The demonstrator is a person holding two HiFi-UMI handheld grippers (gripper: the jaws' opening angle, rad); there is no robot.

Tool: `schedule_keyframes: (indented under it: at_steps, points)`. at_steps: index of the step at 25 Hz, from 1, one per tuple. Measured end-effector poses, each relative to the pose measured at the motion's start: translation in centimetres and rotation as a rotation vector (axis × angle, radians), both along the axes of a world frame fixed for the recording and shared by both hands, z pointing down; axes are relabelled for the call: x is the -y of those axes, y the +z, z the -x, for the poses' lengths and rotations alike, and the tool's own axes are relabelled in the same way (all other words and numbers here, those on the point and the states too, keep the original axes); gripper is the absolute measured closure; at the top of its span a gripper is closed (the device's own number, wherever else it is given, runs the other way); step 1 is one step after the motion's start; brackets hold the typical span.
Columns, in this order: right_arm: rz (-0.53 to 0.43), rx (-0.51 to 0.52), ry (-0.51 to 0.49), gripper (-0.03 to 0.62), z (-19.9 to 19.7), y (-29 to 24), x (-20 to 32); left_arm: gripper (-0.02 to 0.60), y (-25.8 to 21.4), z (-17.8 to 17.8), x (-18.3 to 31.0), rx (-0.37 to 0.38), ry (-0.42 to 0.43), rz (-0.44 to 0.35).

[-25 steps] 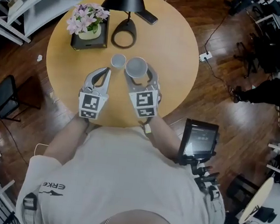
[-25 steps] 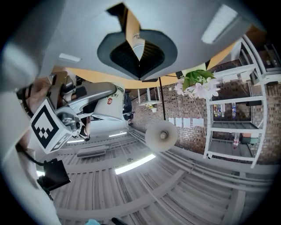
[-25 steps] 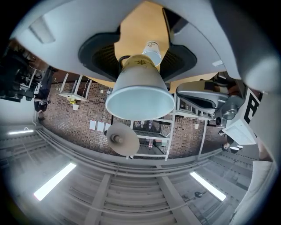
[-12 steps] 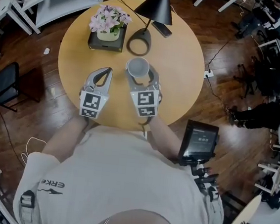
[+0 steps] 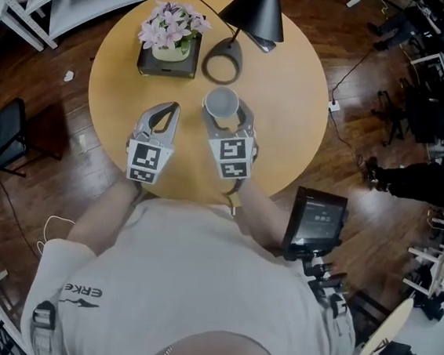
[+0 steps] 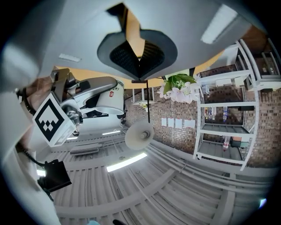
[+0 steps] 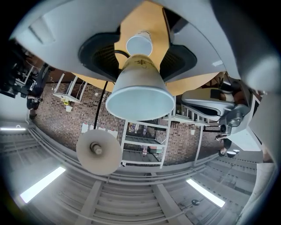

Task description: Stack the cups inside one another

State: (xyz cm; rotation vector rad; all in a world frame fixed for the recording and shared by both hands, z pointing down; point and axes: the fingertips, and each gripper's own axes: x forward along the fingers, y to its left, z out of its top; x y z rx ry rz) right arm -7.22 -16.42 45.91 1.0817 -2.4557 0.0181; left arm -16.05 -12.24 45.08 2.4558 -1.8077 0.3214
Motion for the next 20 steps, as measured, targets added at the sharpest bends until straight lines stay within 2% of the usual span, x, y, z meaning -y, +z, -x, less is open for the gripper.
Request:
schedule_keyframes:
  at_steps: [9,20]
  points:
    - [0.098,-0.027,0.043,0.287,-0.2,4.2,1.8,0.58,3.3,0.4,1.9,-0.015,0.028,0.082]
    - [0.192,-0.04,0.057,0.286,-0.2,8.4,2.9,0.58,5.7,0.8,3.4,-0.01,0.043,0.142]
